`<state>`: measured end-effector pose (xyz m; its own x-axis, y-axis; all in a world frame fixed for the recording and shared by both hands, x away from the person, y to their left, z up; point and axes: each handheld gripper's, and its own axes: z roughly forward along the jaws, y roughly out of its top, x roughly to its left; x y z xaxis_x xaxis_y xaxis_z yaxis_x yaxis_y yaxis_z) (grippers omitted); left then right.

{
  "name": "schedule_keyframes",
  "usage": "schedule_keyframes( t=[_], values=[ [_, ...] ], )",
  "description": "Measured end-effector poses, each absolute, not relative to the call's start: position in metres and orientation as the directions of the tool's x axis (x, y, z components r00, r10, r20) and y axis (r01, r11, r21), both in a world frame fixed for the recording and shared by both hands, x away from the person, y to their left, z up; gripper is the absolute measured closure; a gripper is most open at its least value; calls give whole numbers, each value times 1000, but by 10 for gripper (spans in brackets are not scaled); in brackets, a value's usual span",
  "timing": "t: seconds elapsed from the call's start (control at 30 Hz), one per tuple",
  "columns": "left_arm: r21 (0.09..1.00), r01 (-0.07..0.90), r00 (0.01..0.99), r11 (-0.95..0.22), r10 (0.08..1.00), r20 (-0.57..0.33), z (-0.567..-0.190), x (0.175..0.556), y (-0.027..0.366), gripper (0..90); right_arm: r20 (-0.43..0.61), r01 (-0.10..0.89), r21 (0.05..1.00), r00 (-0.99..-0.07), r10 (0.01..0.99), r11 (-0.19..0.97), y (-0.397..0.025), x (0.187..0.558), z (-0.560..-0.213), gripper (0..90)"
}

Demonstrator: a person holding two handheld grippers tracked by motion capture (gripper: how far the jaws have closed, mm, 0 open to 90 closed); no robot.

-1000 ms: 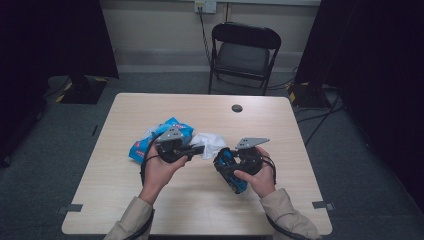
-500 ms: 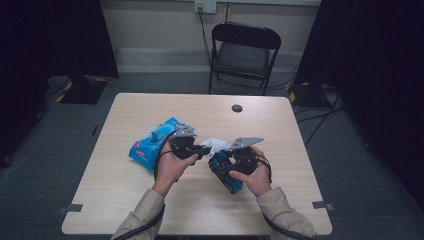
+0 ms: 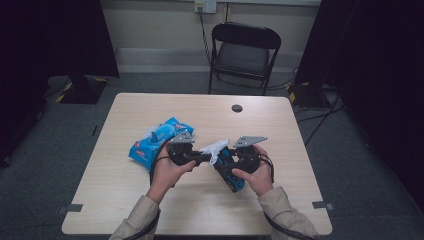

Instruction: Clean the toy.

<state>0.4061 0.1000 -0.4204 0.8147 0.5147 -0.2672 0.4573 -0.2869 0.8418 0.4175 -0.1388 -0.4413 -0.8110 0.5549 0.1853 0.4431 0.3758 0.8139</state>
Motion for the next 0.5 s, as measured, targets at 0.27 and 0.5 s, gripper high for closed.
schedule_keyframes(
  t=[0.27, 0.5],
  values=[
    [838, 446, 828, -315, 499, -254, -418, 402, 99, 856, 186, 451, 812, -801, 569, 370, -142, 417, -442, 256],
    [836, 436, 845, -332, 472, -252, -419, 396, 94, 855, 199, 467, 810, -787, 584, 353, -149, 419, -444, 256]
  ],
)
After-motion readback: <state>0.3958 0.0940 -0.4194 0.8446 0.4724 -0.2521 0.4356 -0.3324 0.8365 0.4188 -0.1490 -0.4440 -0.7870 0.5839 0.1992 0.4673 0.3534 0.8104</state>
